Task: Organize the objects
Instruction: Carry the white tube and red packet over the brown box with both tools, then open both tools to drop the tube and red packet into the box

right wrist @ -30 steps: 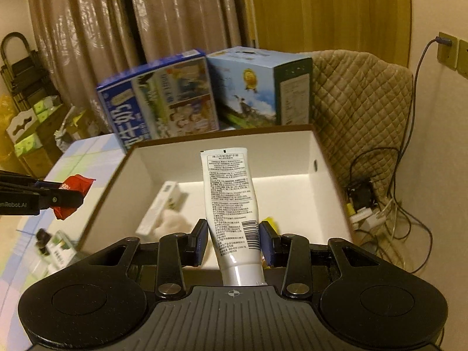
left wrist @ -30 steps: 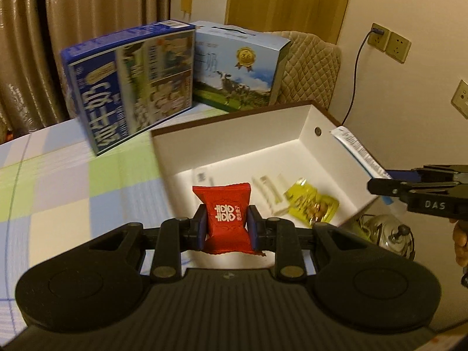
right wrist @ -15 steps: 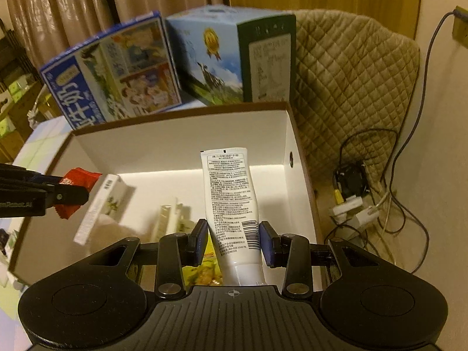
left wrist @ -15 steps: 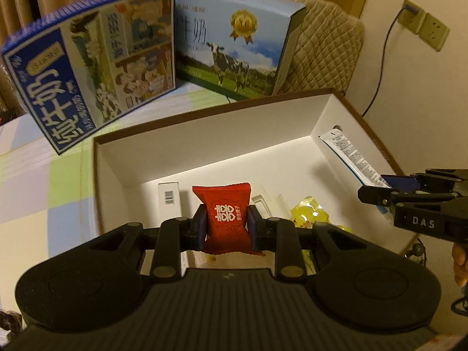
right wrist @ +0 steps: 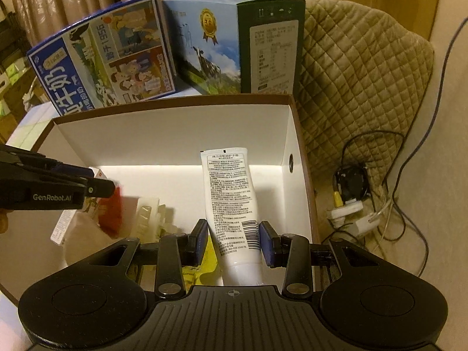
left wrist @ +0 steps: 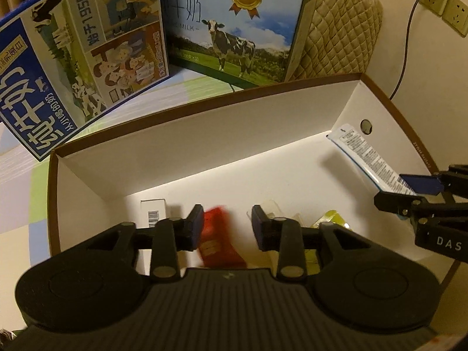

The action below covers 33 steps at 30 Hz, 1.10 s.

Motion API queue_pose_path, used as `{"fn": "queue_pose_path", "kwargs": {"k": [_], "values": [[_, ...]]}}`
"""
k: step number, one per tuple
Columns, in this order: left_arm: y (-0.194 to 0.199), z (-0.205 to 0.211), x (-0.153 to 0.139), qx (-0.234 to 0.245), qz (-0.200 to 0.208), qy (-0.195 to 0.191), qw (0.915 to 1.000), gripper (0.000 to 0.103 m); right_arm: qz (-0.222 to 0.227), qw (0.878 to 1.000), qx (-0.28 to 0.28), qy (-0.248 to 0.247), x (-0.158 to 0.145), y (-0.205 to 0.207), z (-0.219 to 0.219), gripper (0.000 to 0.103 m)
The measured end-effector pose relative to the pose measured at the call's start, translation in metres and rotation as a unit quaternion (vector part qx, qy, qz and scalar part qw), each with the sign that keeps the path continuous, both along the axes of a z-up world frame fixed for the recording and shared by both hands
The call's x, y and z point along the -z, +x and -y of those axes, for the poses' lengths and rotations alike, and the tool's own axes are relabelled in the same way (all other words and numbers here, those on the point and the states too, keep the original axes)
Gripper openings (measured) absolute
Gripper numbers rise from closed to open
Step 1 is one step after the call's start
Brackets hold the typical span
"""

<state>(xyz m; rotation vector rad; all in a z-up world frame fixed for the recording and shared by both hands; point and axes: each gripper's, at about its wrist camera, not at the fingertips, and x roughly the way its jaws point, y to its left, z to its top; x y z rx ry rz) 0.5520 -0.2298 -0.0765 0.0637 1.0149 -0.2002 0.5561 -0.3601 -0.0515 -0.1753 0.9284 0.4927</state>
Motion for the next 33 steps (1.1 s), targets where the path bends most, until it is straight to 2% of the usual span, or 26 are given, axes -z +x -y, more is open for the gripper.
{"fn": "queue_pose_path", "kwargs": {"k": [11,16,18,25,33], "values": [[0.0,-0.008,0.0,-0.007,0.002,0.006,1.0,0.049,0.026,0.998,-0.026,-0.057,0.008,0.009,-0.019,0.035],[-0.001,-0.015,-0.002,-0.014,0.001,0.002,0.9999,0.055,0.047,0.996,-0.017,-0.069,0.012,0.014,-0.024,0.035],[-0.002,-0.018,-0.003,-0.014,0.002,0.001,0.9999,0.063,0.047,0.997,-0.016,-0.062,0.012,0.015,-0.023,0.036],[-0.011,-0.02,-0.011,-0.011,0.01,-0.005,0.9999,0.072,0.043,0.999,-0.009,-0.03,0.005,0.014,-0.014,0.04],[-0.03,-0.022,-0.026,-0.009,0.02,-0.014,0.9997,0.084,0.024,0.999,0.0,0.029,-0.015,-0.013,0.007,0.045]]}}
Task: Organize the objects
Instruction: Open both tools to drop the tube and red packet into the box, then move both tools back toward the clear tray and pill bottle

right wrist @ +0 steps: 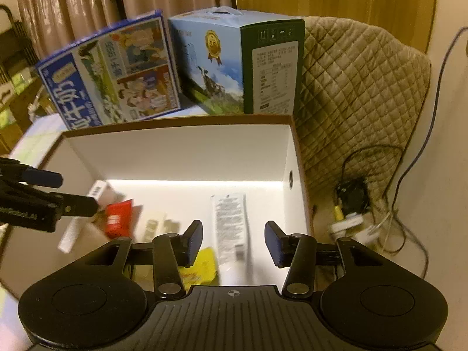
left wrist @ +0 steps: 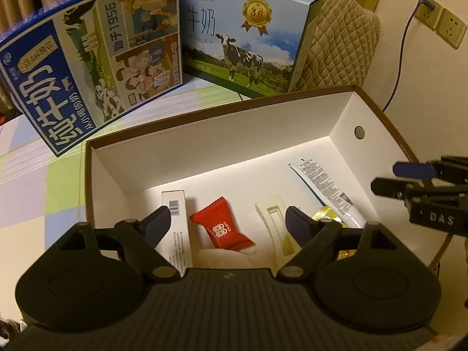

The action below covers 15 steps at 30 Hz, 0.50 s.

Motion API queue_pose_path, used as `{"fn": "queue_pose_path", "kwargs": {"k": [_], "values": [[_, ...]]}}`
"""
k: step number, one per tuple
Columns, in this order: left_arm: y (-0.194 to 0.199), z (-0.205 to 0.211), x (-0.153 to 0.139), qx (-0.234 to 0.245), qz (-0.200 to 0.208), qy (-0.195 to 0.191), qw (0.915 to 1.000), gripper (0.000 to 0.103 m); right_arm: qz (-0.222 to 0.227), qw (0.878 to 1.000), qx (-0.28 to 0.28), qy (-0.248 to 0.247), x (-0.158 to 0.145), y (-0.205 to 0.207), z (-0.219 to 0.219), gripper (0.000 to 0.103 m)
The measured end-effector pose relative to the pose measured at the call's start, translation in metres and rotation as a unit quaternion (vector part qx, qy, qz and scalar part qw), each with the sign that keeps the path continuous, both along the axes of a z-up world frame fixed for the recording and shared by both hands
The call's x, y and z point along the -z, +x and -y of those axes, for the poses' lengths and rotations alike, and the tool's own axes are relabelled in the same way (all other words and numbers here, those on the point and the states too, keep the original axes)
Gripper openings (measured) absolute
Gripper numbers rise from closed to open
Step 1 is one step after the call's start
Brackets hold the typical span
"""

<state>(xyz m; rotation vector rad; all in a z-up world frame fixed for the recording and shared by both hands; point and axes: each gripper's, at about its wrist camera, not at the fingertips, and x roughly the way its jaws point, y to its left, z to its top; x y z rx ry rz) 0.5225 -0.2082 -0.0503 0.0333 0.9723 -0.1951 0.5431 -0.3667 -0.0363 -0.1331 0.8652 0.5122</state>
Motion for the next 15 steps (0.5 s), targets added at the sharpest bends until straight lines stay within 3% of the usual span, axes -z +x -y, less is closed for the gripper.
{"fn": "queue_pose_path", "kwargs": {"k": [15], "values": [[-0.049,-0.011,-0.03,-0.013,0.013,-0.02,0.9996,0.088,-0.006,0.998,0.021,0.057,-0.037,-0.054,0.018,0.049]]}}
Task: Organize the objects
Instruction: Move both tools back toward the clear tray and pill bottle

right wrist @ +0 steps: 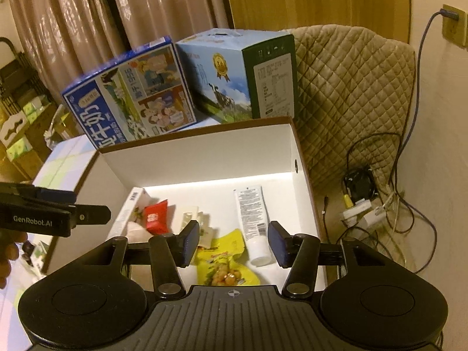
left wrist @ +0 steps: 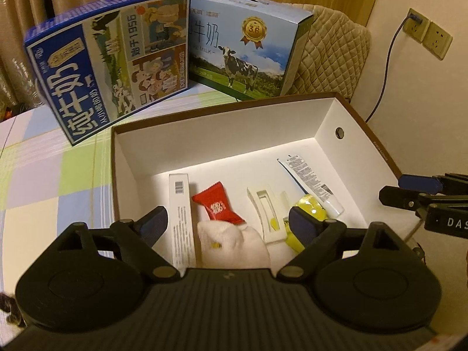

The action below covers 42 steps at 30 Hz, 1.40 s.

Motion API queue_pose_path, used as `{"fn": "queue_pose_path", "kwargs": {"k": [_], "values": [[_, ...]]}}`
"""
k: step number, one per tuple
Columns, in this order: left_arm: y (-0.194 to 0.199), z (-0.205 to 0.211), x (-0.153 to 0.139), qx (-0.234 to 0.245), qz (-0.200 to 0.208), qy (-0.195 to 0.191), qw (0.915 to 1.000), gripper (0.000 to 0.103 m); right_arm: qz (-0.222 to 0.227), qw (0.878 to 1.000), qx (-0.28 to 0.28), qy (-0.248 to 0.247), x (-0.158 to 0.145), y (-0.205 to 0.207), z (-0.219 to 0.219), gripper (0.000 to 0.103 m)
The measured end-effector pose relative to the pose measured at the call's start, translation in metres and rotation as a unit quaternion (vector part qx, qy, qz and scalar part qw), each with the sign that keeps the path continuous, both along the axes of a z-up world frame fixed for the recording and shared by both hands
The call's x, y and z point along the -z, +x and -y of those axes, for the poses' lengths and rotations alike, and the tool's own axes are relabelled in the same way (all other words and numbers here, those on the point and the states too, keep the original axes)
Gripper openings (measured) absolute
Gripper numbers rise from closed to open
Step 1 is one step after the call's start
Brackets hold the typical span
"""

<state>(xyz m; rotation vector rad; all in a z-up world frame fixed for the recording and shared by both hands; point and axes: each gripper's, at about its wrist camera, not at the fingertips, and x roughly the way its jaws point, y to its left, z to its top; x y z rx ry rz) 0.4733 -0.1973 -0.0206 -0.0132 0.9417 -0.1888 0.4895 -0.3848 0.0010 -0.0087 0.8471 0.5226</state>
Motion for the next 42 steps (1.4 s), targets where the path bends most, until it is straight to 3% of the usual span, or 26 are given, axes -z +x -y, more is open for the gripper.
{"fn": "queue_pose_path", "kwargs": {"k": [23,42], "values": [[-0.105,-0.058,-0.041,-0.026,0.026,-0.036,0.9987,0.088,0.015,0.999,-0.019,0.029,-0.036,-0.1,-0.037,0.05],[-0.198,-0.164,-0.034,-0.067,0.015,-0.034,0.997,0.088,-0.018,0.999,-0.02,0.025,-0.02,-0.181,-0.093,0.05]]}}
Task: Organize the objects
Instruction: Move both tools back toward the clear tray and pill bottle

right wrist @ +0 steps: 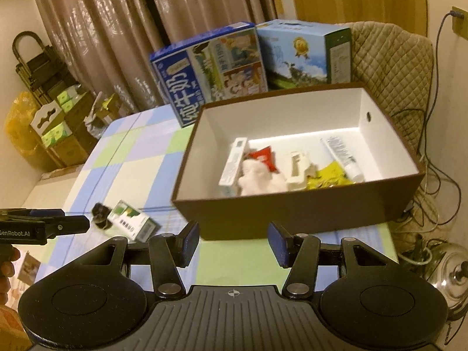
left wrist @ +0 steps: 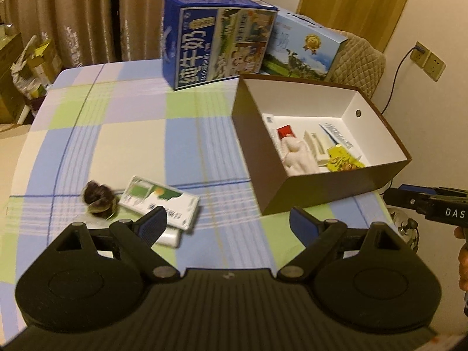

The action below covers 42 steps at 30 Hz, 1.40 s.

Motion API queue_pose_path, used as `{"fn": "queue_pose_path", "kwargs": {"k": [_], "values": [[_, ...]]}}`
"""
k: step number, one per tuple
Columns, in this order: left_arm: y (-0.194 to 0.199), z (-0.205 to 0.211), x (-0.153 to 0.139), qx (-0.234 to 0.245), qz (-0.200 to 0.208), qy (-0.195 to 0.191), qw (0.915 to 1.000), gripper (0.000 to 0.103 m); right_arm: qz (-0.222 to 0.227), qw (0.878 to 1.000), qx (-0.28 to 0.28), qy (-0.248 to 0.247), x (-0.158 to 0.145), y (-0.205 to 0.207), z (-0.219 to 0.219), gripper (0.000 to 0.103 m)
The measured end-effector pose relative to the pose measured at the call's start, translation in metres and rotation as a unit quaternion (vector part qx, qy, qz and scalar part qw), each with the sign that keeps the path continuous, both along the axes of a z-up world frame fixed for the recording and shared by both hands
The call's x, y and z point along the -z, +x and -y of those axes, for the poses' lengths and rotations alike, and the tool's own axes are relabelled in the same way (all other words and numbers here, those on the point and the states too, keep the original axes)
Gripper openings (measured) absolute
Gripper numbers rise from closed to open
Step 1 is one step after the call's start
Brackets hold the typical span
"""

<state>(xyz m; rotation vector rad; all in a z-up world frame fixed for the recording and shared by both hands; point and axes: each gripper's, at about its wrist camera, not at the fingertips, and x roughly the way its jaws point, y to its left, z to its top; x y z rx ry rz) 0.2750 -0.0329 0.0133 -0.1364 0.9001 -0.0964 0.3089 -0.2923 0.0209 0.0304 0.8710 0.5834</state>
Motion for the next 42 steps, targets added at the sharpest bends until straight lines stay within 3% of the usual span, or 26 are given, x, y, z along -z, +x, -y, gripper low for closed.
{"fn": "queue_pose_path", "kwargs": {"k": [23,42], "values": [[-0.067,-0.106,0.037,-0.084,-0.05,0.004,0.9952,0.089,-0.037,0.997,-0.07,-0.013,0.039,-0.052,-0.098,0.05],[-0.057,-0.131,0.06,-0.087,-0.069,0.01,0.9938,0.092,-0.065,0.993,-0.093,-0.033,0.075,-0.056,-0.141,0.05]]}}
